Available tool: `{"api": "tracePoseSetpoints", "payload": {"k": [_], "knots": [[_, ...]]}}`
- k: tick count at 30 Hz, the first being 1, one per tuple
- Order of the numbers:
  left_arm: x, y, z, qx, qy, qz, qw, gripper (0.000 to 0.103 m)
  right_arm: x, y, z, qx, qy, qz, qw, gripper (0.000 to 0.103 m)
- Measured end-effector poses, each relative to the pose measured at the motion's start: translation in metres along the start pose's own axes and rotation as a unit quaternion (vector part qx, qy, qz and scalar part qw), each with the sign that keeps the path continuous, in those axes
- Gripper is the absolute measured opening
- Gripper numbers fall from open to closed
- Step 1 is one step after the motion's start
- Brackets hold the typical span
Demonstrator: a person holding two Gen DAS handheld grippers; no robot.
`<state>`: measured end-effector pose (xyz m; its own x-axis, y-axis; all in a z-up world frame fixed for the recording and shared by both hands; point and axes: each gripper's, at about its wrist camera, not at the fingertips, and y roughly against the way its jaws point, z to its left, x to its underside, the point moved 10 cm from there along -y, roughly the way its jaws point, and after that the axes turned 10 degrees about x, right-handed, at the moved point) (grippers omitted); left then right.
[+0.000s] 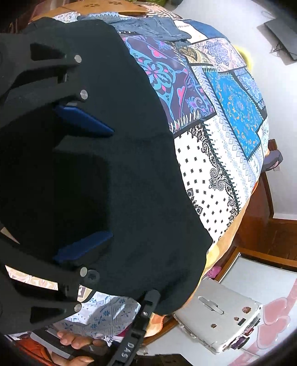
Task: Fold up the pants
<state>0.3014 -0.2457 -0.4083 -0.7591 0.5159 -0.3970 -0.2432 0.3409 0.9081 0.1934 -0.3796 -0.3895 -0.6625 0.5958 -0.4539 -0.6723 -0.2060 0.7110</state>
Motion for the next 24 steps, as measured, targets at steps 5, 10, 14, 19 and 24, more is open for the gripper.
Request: {"api": "tracePoseSetpoints", "payload": {"k": [5, 10, 14, 19, 24], "knots": [[-0.001, 0.023, 0.006, 0.004, 0.017, -0.024, 0.9996, 0.085, -0.018, 0.025, 0.019, -0.012, 0.020, -0.034, 0.999, 0.006], [-0.006, 0.069, 0.022, -0.005, 0.029, -0.074, 0.9968, 0.085, -0.032, 0.046, 0.051, -0.020, 0.056, -0.064, 0.996, 0.006], [-0.007, 0.113, 0.039, -0.009, 0.042, -0.121, 0.9917, 0.085, -0.041, 0.061, 0.090, -0.033, 0.094, -0.094, 0.991, 0.006], [0.002, 0.165, 0.066, -0.008, 0.069, -0.172, 0.9826, 0.085, -0.047, 0.072, 0.146, -0.057, 0.140, -0.122, 0.981, 0.006], [0.022, 0.202, 0.099, -0.020, 0.096, -0.210, 0.9729, 0.085, -0.044, 0.077, 0.202, -0.082, 0.184, -0.139, 0.970, 0.006]]}}
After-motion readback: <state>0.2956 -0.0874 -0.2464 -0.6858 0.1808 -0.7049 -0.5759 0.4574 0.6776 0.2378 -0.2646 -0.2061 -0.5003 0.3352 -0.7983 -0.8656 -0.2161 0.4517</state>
